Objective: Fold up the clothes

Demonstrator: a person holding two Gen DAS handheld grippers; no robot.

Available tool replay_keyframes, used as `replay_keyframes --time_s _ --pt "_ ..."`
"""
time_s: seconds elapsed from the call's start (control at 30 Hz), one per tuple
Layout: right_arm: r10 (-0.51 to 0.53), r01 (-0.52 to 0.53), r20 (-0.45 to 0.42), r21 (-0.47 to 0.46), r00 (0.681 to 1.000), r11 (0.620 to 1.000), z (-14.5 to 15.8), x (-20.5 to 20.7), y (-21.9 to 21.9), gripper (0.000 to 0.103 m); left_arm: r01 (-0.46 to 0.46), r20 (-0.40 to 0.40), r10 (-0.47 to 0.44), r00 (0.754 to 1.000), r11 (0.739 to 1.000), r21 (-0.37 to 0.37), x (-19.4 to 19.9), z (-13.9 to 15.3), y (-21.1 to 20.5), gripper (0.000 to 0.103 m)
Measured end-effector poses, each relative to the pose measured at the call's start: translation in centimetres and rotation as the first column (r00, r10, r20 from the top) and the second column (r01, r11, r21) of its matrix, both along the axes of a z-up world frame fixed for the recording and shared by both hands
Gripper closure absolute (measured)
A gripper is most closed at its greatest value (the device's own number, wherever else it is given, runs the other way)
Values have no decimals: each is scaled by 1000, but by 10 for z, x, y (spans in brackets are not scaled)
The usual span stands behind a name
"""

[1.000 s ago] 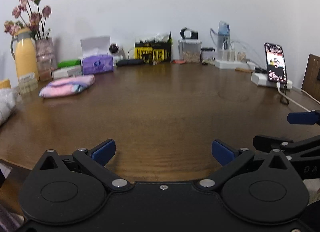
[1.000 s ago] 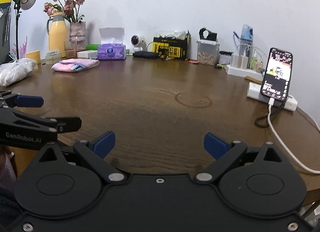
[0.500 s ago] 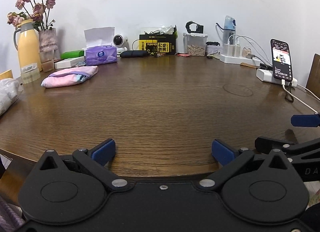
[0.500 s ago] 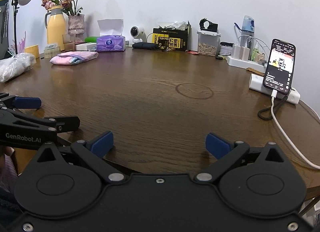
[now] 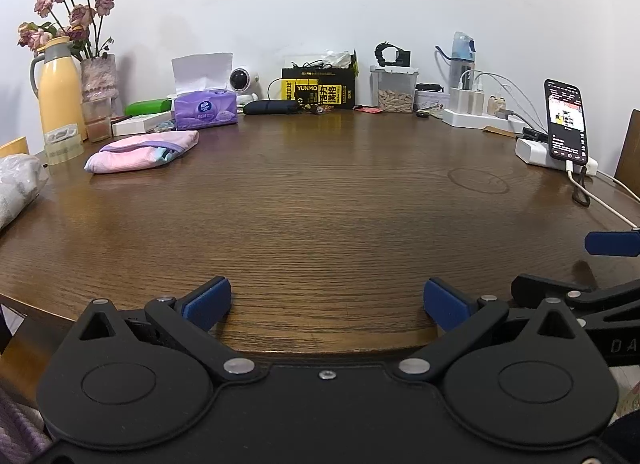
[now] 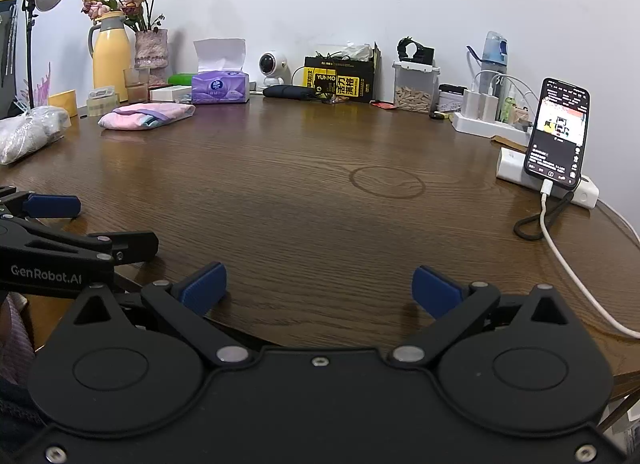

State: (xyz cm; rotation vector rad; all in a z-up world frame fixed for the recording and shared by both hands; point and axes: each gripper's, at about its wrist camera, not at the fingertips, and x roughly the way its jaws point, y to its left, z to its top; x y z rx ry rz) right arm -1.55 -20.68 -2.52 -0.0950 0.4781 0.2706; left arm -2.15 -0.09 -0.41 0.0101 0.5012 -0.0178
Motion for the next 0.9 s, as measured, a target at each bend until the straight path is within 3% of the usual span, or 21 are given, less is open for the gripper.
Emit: replay_keyframes --time_s 0.9 --pt "-2 2 9 14 1000 1000 -4 0 -1 1 5 9 -5 1000 1000 0 -1 -2 1 0"
